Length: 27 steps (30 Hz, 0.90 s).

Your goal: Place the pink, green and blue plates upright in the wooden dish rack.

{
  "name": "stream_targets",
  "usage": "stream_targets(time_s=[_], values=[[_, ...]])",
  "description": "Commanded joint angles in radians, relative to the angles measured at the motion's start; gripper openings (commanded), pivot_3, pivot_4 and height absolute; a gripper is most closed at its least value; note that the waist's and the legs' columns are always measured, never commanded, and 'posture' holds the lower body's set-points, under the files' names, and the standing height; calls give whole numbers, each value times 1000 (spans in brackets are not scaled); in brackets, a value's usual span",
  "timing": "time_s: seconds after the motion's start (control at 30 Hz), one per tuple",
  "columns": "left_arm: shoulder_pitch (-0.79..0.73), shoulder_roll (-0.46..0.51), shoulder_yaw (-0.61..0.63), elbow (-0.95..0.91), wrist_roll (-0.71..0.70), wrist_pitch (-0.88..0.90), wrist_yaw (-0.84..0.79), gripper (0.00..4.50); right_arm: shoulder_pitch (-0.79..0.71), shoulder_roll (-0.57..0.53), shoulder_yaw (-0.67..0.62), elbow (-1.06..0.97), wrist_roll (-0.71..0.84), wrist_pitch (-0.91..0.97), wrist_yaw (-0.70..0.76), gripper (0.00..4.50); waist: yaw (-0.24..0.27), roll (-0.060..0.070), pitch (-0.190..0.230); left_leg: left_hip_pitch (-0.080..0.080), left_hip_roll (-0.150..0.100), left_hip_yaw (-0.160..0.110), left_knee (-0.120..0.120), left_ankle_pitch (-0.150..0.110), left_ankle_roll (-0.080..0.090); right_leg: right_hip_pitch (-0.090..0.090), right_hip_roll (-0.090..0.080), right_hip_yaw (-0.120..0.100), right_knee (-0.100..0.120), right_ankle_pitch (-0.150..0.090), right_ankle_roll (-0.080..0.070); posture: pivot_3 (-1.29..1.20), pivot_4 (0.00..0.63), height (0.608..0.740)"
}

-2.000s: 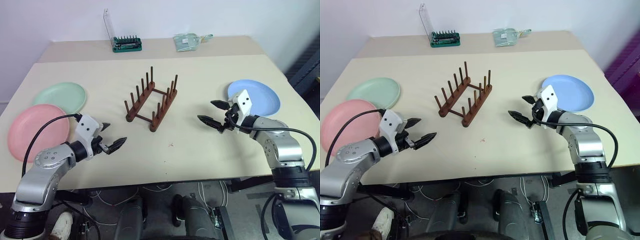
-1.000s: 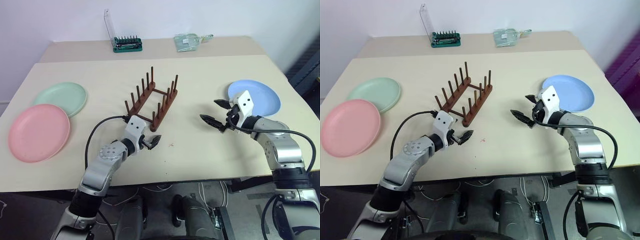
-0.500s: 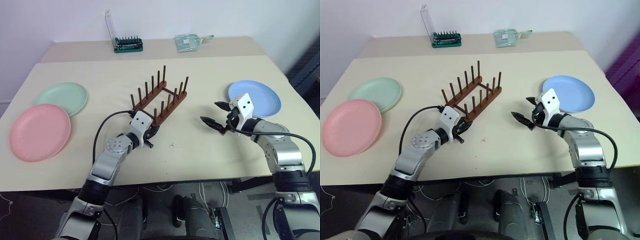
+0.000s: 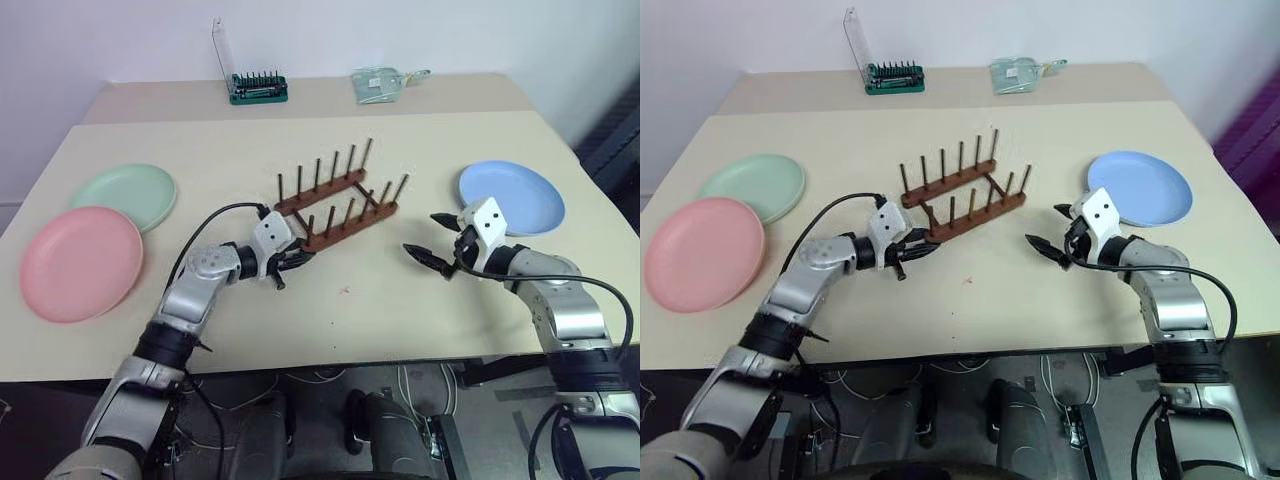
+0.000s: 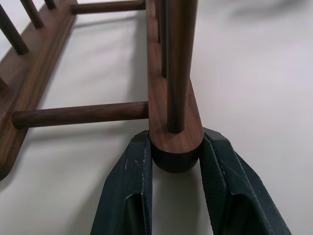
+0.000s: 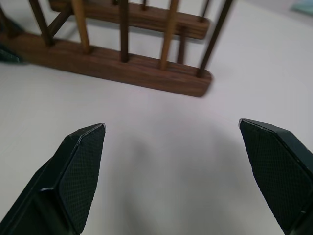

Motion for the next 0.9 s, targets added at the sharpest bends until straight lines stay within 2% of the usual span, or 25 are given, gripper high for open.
stream_targets(time_s=[0.03, 0.2, 0.27, 0.3, 0.43, 0.47, 0.57, 0.6, 0.63, 0.73, 0.83, 0.87, 0.9], values=[[-113, -33, -17, 128, -12, -108, -124, 771, 26, -35, -20, -55, -6, -13, 4, 4500, 4, 0, 0, 0, 0, 0, 0, 0, 0, 0, 0, 0, 0, 0, 0, 0, 150, 730], [-234, -85, -38, 346, 42, -222, -181, 771, 66, -45, -41, -91, -4, -5, -20, 4500, 10, 0, 0, 0, 0, 0, 0, 0, 0, 0, 1, 0, 1, 0, 0, 0, 150, 730], [-265, -107, -23, 405, 37, -236, -199, 1835, 86, -48, -50, -112, -2, 1, -28, 4500, 13, 0, 0, 0, 0, 0, 0, 0, 0, 0, 1, 0, 1, 0, 0, 0, 150, 730], [-277, -117, -12, 430, 30, -234, -203, 2205, 95, -49, -54, -120, -2, 3, -31, 4500, 14, 0, 0, 0, 0, 0, 0, 0, 0, 0, 1, 0, 1, 0, 0, 0, 150, 730], [-289, -111, -9, 513, 83, -266, -136, 4166, 136, -58, -69, -154, -3, 13, -45, 4500, 15, 0, 0, 0, 0, 0, 0, 0, 0, 0, 1, 0, 1, 0, 0, 0, 150, 730], [-283, -107, -4, 517, 87, -265, -123, 4471, 142, -60, -71, -159, -4, 18, -47, 4500, 15, 0, 0, 0, 0, 0, 0, 0, 0, 0, 1, 0, 1, 0, 0, 0, 150, 730], [-212, -60, 14, 428, 85, -211, -103, 4471, 167, -82, -80, -180, 10, 40, -29, 4500, 13, 0, 0, 0, 1, -1, 0, 0, 0, 0, 1, 0, 1, 0, 0, 0, 150, 730], [-187, -46, 18, 387, 78, -187, -108, 4500, 171, -88, -82, -184, 15, 47, -23, 3956, 11, 0, 0, 1, 1, -1, 0, 0, 0, 0, 1, 0, 1, 0, 0, 0, 150, 730], [-151, -26, 19, 329, 73, -165, -118, 4500, 172, -94, -80, -182, 11, 48, -21, 3643, 9, 0, 0, 1, 1, -2, 0, 0, 0, 0, 1, 1, 1, 0, 0, 0, 150, 730], [-34, 25, 22, 130, 50, -80, -135, 3671, 158, -100, -53, -165, -9, 46, -17, 2190, 3, 0, 0, 2, 2, -2, 0, 0, 0, 0, 2, 1, 2, 0, 0, 0, 150, 730], [46, 35, 8, -55, 17, 18, -138, 2128, 131, -98, -12, -129, -48, 44, -24, 629, -5, 0, 0, 2, 2, -3, 0, 0, 0, 1, 1, 1, 2, 0, 0, 0, 150, 730], [65, 29, -6, -113, 14, 46, -134, 1726, 119, -95, 8, -115, -71, 37, -32, 194, -7, 0, 0, 2, 2, -3, 0, 0, 0, 1, 1, 1, 2, 0, 0, 0, 150, 730], [76, 19, -25, -155, 34, 53, -114, 1154, 105, -90, 25, -101, -95, 34, -48, 0, -5, 0, 0, 2, 2, -3, 0, 0, 0, 1, 1, 1, 2, 0, 0, 0, 150, 730]])
